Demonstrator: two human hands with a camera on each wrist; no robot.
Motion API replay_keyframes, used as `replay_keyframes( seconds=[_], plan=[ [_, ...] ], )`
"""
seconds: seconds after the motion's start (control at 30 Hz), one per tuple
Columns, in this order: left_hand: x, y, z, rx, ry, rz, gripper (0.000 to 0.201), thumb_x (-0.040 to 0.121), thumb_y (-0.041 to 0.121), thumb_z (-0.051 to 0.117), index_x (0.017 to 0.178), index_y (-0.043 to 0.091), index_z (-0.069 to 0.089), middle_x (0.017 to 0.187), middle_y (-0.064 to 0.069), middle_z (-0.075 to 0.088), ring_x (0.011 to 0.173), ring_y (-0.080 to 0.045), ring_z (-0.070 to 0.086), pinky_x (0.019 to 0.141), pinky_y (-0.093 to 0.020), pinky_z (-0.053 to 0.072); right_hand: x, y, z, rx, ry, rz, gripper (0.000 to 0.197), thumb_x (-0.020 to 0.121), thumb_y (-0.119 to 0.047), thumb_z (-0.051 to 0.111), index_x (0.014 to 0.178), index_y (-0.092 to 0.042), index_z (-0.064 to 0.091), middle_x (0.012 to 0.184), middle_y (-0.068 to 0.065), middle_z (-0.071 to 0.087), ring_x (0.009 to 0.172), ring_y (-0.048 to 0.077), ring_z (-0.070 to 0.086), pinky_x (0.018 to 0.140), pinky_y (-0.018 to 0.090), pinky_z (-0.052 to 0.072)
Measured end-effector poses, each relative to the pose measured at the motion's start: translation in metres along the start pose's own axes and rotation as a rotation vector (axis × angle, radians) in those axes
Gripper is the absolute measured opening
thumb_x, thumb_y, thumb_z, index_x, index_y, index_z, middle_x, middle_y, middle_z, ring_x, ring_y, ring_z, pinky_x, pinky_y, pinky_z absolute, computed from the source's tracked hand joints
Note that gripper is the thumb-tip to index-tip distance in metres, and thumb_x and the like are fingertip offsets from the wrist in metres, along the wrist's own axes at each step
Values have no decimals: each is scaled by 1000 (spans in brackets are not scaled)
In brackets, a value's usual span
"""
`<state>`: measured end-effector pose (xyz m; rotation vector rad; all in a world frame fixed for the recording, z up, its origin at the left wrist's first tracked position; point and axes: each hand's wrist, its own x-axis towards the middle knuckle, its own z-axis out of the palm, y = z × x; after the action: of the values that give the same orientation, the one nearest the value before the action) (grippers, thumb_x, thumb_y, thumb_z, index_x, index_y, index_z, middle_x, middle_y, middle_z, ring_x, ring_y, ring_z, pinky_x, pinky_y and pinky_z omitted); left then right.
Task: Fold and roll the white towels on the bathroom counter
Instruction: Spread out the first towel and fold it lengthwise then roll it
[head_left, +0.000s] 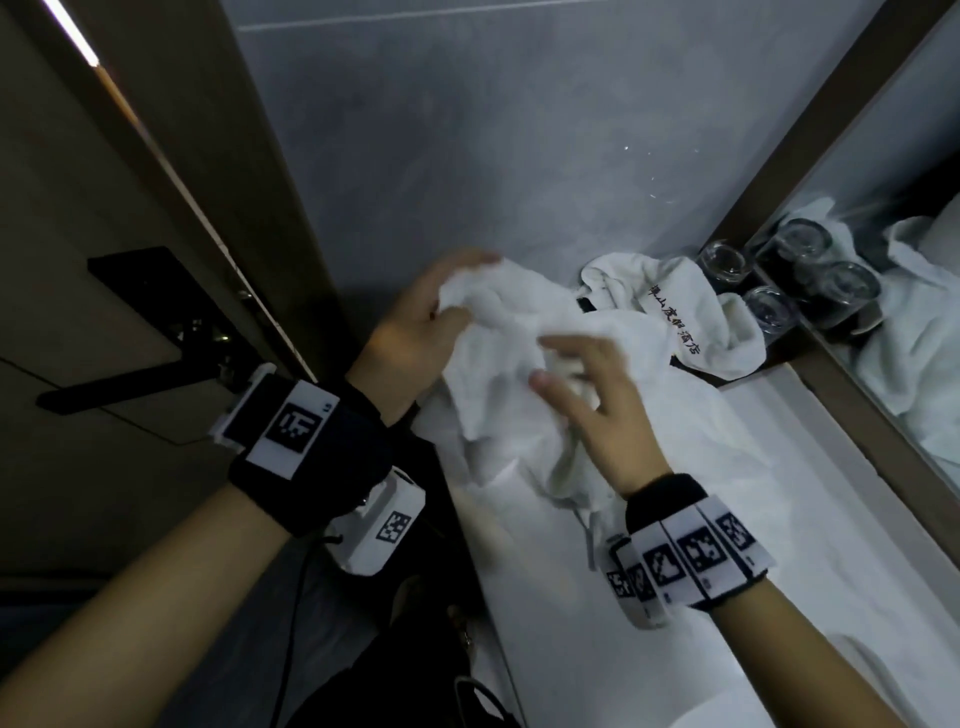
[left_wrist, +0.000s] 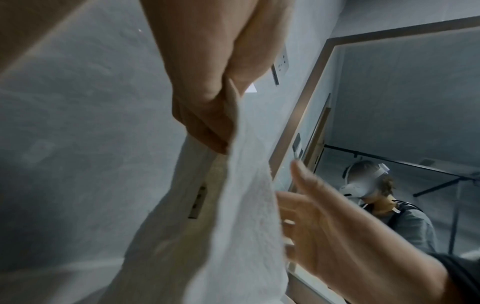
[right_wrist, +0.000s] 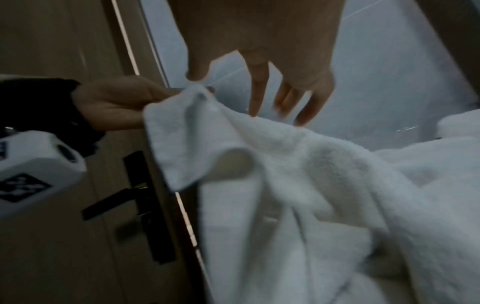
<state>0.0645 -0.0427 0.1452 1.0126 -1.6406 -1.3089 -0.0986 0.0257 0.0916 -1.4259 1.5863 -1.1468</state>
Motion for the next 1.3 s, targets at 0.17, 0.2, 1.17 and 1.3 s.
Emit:
replay_keyframes(
  seconds=[0.17, 0.2, 1.17, 1.3],
  plan=[
    [-11, 5, 25, -74, -169, -252, 59, 76, 11, 58, 131, 22, 41, 128, -5, 50, 117, -16, 50, 104, -35, 42, -7, 11, 26, -193, -58, 49, 57, 78, -27, 71, 126, -18, 42, 98, -15, 57, 88, -1, 56, 66, -4, 34],
    [-11, 4, 25, -89, -200, -256, 66, 74, 11, 59, 135, 24, 37, 133, -4, 47, 121, -15, 48, 105, -34, 41, -7, 15, 21, -267, 36, 52, 44, 82, -14, 66, 121, -7, 48, 91, -4, 59, 86, 13, 58, 60, 4, 33],
    [-6, -38, -11, 153, 141, 92, 28, 87, -13, 44, 93, 8, 62, 97, -11, 68, 97, -15, 62, 92, -26, 47, -42, -1, -6, -105, -523, 62, 14, 82, -26, 68, 90, -18, 75, 94, -12, 72, 90, -6, 62, 82, 10, 42],
    [-14, -22, -3, 122, -98, 171, 34, 87, -11, 41, 80, 17, 59, 84, 16, 66, 87, 7, 59, 90, -10, 42, -23, 5, -8, -179, -65, -32, 52, 69, -20, 81, 114, -11, 57, 112, 1, 57, 99, 6, 54, 88, 24, 45]
  ],
)
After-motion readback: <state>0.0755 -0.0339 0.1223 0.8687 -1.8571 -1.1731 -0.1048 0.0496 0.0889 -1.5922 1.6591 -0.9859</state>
